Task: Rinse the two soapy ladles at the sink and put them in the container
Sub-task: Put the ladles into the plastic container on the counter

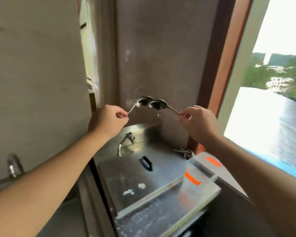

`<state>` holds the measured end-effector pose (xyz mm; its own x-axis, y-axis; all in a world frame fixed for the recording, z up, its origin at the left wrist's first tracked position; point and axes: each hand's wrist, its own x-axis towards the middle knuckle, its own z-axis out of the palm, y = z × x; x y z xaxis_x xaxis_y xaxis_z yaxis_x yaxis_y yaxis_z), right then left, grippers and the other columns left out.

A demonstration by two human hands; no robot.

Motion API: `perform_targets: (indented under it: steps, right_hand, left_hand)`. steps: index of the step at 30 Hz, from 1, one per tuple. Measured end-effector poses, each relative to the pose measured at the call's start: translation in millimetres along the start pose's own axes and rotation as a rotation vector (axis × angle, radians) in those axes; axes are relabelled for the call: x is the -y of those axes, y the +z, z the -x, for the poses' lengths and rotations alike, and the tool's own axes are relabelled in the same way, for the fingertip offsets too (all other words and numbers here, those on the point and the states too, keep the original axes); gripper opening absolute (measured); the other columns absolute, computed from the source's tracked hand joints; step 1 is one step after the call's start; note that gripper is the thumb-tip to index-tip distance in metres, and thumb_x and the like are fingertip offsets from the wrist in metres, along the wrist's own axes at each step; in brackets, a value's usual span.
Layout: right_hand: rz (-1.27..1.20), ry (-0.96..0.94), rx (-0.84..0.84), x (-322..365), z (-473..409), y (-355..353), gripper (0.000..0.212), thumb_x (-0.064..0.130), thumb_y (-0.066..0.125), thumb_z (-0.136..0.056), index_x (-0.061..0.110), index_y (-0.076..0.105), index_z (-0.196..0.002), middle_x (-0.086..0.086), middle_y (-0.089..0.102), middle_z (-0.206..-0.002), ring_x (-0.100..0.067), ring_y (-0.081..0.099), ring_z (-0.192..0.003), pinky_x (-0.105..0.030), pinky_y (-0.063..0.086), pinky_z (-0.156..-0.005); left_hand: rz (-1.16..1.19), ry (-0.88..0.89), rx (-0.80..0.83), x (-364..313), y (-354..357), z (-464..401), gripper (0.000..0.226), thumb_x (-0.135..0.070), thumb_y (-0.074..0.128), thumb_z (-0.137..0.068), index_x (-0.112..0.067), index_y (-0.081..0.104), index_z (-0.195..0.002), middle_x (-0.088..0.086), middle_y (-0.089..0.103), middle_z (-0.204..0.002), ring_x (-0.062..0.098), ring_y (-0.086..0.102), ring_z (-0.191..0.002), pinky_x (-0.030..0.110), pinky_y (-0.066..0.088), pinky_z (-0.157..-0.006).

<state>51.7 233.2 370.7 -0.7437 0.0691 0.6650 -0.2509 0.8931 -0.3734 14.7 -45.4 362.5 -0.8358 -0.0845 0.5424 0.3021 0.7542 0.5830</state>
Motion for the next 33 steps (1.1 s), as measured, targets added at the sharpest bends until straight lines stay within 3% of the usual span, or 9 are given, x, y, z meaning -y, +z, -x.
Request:
perform_targets:
  steps: [4, 6, 8, 13, 16, 22, 27, 29, 33]
  right_hand:
    - [0.04, 0.121, 0.056, -84, 18, -30, 0.012, 0.025, 0.068, -0.084, 0.023, 0.079, -0.087, -0.001, 0.074, -0.083, -0.024, 0.065, -0.075, -0.03, 0.044, -0.064]
    - [0.04, 0.208, 0.072, -120, 30, -39, 0.012, 0.021, 0.068, -0.084, 0.02, 0.08, -0.085, -0.004, 0.077, -0.082, -0.026, 0.067, -0.075, -0.031, 0.048, -0.066]
    - [0.021, 0.303, 0.104, -148, 40, -43, 0.014, 0.02, 0.067, -0.085, 0.017, 0.08, -0.083, -0.006, 0.077, -0.08, -0.027, 0.068, -0.075, -0.035, 0.054, -0.07]
    - [-0.096, 0.548, 0.125, -213, 59, -35, 0.013, 0.021, 0.071, -0.086, 0.015, 0.08, -0.081, -0.005, 0.075, -0.075, -0.022, 0.067, -0.071, -0.031, 0.049, -0.066]
    - [-0.144, 0.683, 0.126, -245, 66, -22, 0.012, 0.022, 0.073, -0.085, 0.014, 0.08, -0.081, -0.006, 0.074, -0.073, -0.022, 0.065, -0.071, -0.029, 0.045, -0.065]
    - [-0.197, 0.926, 0.104, -295, 74, 21, 0.017, 0.021, 0.074, -0.083, 0.018, 0.075, -0.066, 0.01, 0.062, -0.049, -0.006, 0.051, -0.047, -0.023, 0.038, -0.05]
    - [-0.173, 1.072, 0.212, -324, 72, 57, 0.026, 0.023, 0.073, -0.085, 0.023, 0.069, -0.06, 0.011, 0.059, -0.045, -0.001, 0.05, -0.04, -0.018, 0.04, -0.045]
    - [-0.178, 1.111, 0.22, -332, 73, 67, 0.025, 0.022, 0.073, -0.084, 0.023, 0.07, -0.059, 0.011, 0.062, -0.046, 0.003, 0.051, -0.039, -0.01, 0.038, -0.04]
    - [-0.217, 1.178, 0.229, -338, 79, 76, 0.026, 0.021, 0.072, -0.085, 0.022, 0.071, -0.059, 0.015, 0.06, -0.039, 0.008, 0.051, -0.034, -0.007, 0.034, -0.034]
  left_hand:
    - [0.156, -0.066, 0.172, -52, 87, 8, 0.01, -0.02, 0.084, -0.074, -0.02, 0.083, -0.083, -0.005, 0.072, -0.07, 0.006, 0.064, -0.064, 0.008, 0.045, -0.057]
    - [0.186, -0.129, 0.296, -70, 127, 11, 0.008, -0.024, 0.086, -0.073, -0.027, 0.078, -0.074, -0.003, 0.076, -0.078, 0.016, 0.071, -0.078, 0.024, 0.055, -0.075]
    - [0.219, -0.208, 0.396, -80, 163, 14, 0.013, -0.027, 0.087, -0.072, -0.028, 0.075, -0.066, -0.003, 0.077, -0.077, 0.018, 0.07, -0.076, 0.033, 0.057, -0.079]
    - [0.3, -0.342, 0.615, -92, 261, 14, 0.007, -0.02, 0.087, -0.074, -0.017, 0.081, -0.076, 0.002, 0.072, -0.063, 0.01, 0.058, -0.046, 0.021, 0.051, -0.048]
    - [0.298, -0.441, 0.743, -89, 326, 6, 0.015, -0.008, 0.086, -0.074, -0.001, 0.08, -0.086, 0.004, 0.067, -0.055, 0.01, 0.055, -0.039, 0.02, 0.047, -0.042]
    - [0.078, -0.419, 0.99, -69, 461, 2, 0.028, -0.01, 0.085, -0.076, 0.008, 0.074, -0.094, 0.013, 0.063, -0.067, 0.02, 0.055, -0.05, 0.028, 0.047, -0.05]
    - [-0.182, -0.336, 1.114, -65, 537, 7, 0.019, -0.026, 0.079, -0.078, -0.01, 0.07, -0.081, 0.004, 0.067, -0.059, 0.018, 0.063, -0.05, 0.021, 0.048, -0.049]
    - [-0.293, -0.273, 1.131, -68, 554, 8, 0.021, -0.033, 0.077, -0.079, -0.014, 0.072, -0.085, 0.001, 0.07, -0.064, 0.015, 0.069, -0.057, 0.019, 0.049, -0.051]
    - [-0.316, -0.2, 1.067, -63, 582, 21, 0.029, -0.02, 0.07, -0.087, -0.005, 0.071, -0.112, 0.013, 0.073, -0.114, 0.03, 0.069, -0.107, 0.033, 0.055, -0.084]
